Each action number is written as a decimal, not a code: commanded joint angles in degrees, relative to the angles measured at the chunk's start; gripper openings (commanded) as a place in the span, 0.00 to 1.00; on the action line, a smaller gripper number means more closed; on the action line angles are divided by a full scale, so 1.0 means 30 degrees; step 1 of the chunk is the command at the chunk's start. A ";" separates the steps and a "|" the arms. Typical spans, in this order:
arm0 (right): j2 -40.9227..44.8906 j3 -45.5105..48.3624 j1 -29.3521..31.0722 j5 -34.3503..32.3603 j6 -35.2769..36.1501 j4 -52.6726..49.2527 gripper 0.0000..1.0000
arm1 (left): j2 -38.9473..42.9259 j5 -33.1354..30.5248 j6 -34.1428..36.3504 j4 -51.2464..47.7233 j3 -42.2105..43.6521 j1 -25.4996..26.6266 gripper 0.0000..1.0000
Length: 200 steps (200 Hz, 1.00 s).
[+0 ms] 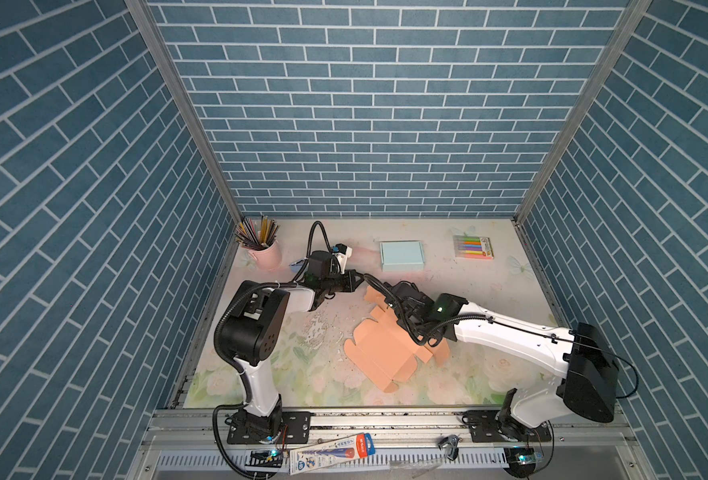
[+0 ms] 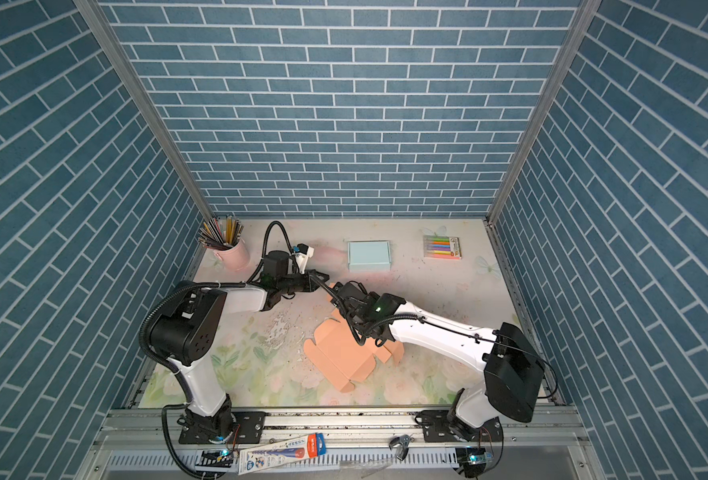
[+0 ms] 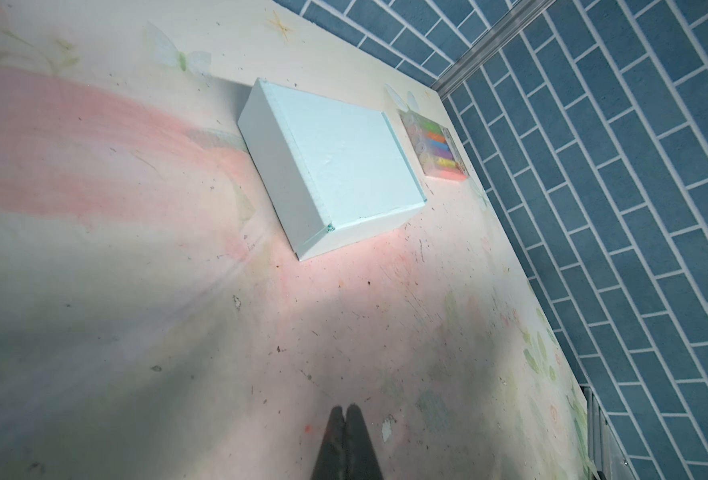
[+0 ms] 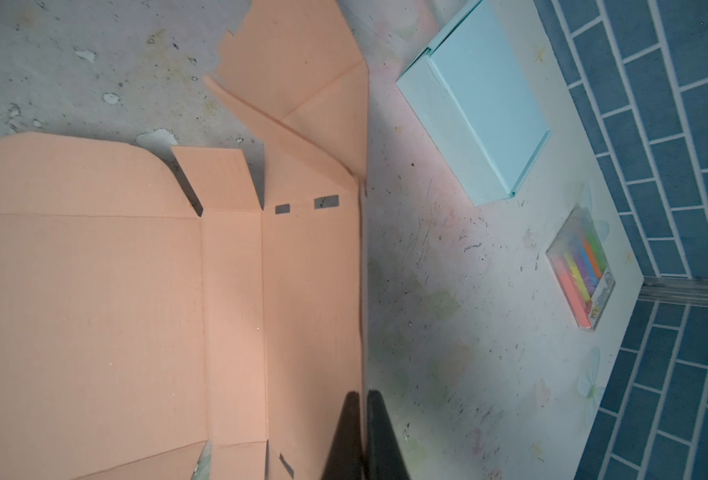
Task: Fold the paper box
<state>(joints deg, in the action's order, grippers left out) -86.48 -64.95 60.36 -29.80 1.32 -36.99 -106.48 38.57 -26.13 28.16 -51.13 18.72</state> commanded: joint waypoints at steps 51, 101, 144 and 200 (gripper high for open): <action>-0.0713 -0.0022 0.0531 -0.1376 0.2719 0.1661 0.00 | 0.0039 0.1199 0.0039 0.1179 0.0613 0.0608 0.01; -0.0380 0.1317 0.1377 -0.2396 0.4741 0.3796 0.00 | 0.0411 0.1427 -0.0196 0.1760 0.1477 0.1057 0.02; -0.0516 0.1960 0.1387 -0.3142 0.6066 0.5073 0.00 | 0.1253 0.1670 -0.0626 0.2649 0.2777 0.1256 0.01; -0.0900 0.2415 0.1458 -0.4124 0.7024 0.6320 0.00 | 0.2248 0.1867 -0.1012 0.3337 0.4117 0.1762 0.01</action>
<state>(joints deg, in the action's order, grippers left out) -88.75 -58.72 64.47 -39.03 19.62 -20.82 -101.82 43.13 -28.53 35.35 -40.56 23.29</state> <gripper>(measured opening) 0.053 0.049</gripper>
